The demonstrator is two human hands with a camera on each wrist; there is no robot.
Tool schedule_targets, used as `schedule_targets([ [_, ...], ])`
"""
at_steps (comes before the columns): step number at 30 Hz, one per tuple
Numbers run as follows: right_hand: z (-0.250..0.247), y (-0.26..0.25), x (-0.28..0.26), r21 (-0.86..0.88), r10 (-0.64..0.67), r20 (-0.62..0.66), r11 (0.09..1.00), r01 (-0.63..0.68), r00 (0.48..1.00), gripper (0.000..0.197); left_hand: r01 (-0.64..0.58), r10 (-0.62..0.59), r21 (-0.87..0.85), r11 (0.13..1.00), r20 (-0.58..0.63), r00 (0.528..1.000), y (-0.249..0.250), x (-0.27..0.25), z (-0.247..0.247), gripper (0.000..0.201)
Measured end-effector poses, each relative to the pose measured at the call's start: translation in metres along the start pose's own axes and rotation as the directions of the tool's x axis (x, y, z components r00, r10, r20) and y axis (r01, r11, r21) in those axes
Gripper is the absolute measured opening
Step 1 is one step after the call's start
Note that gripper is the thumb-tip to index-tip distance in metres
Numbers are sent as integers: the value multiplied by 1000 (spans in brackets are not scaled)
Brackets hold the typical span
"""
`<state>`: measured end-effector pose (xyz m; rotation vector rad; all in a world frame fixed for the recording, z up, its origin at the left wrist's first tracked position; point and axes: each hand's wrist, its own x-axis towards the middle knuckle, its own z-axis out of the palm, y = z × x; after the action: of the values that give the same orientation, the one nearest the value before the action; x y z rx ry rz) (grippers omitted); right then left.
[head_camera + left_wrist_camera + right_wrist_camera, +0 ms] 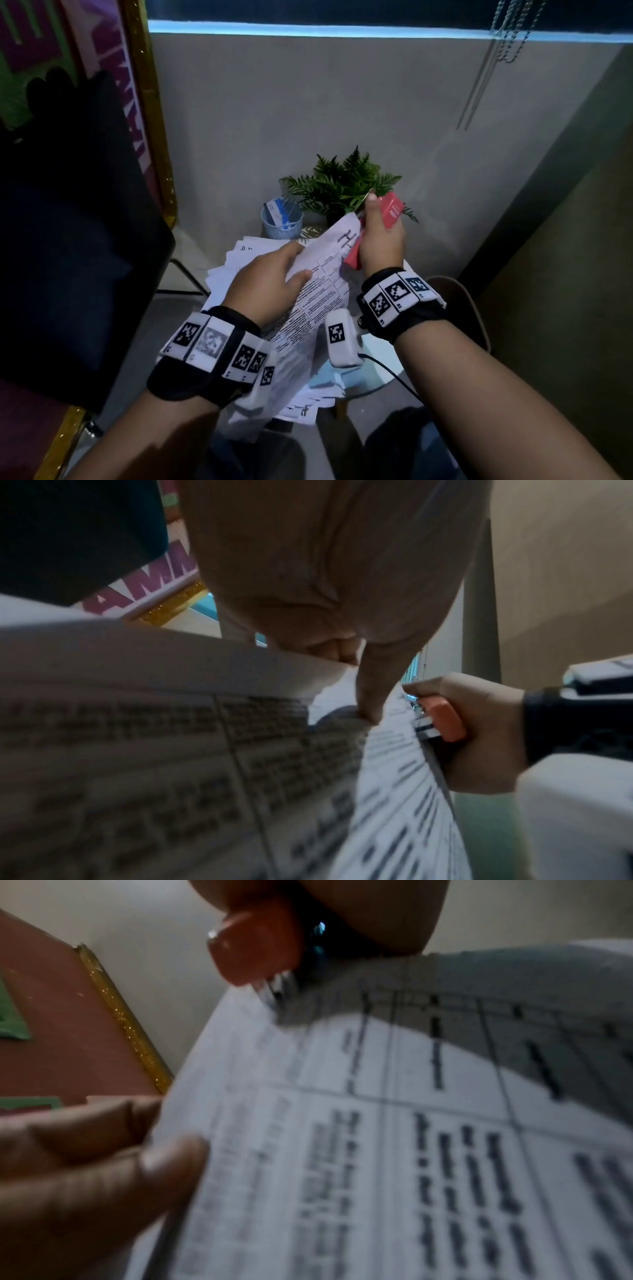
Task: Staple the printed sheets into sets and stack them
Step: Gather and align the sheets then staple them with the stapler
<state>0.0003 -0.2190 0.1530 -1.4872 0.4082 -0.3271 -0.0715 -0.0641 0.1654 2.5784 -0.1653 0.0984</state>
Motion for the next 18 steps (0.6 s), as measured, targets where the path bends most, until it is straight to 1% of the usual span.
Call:
schedule_targets([
  [2,-5,-4,3,36,12,-1,999,-12,1000,44,18,-18,76,997,-1,1000,-2,2,-1,22],
  [3,-11,-6,8,67,22,-35,998,-19,999,37,27,-25,82,996,-23,999,-3,3,-2,20],
  [5,-26,-12,15,163,74,-119,985,-54,990,34,56,-51,63,996,-86,995,-4,4,-3,19],
  [7,-45,-17,20,293,126,-138,953,-81,982,32,100,-96,20,995,-147,984,-8,6,-6,24],
  [9,-64,-16,21,396,143,-44,911,-114,989,27,145,-159,-83,986,-205,966,-12,8,-9,25],
  [11,-79,-8,17,402,176,109,893,-205,978,25,189,-245,-232,954,-241,939,-14,10,-11,24],
  [12,-83,1,14,364,200,183,896,-255,963,25,202,-283,-297,933,-259,924,-15,11,-11,22],
  [14,-86,21,5,265,262,324,897,-353,909,28,208,-339,-407,889,-282,898,-19,15,-7,15],
  [16,-83,37,-5,126,337,451,892,-433,826,35,200,-365,-485,851,-273,890,-23,19,1,14],
  [17,-79,42,-8,64,357,493,894,-443,793,37,204,-375,-511,835,-256,891,-25,21,7,14],
  [18,-75,46,-8,22,369,502,899,-438,782,37,216,-386,-531,819,-232,893,-27,23,13,12],
])
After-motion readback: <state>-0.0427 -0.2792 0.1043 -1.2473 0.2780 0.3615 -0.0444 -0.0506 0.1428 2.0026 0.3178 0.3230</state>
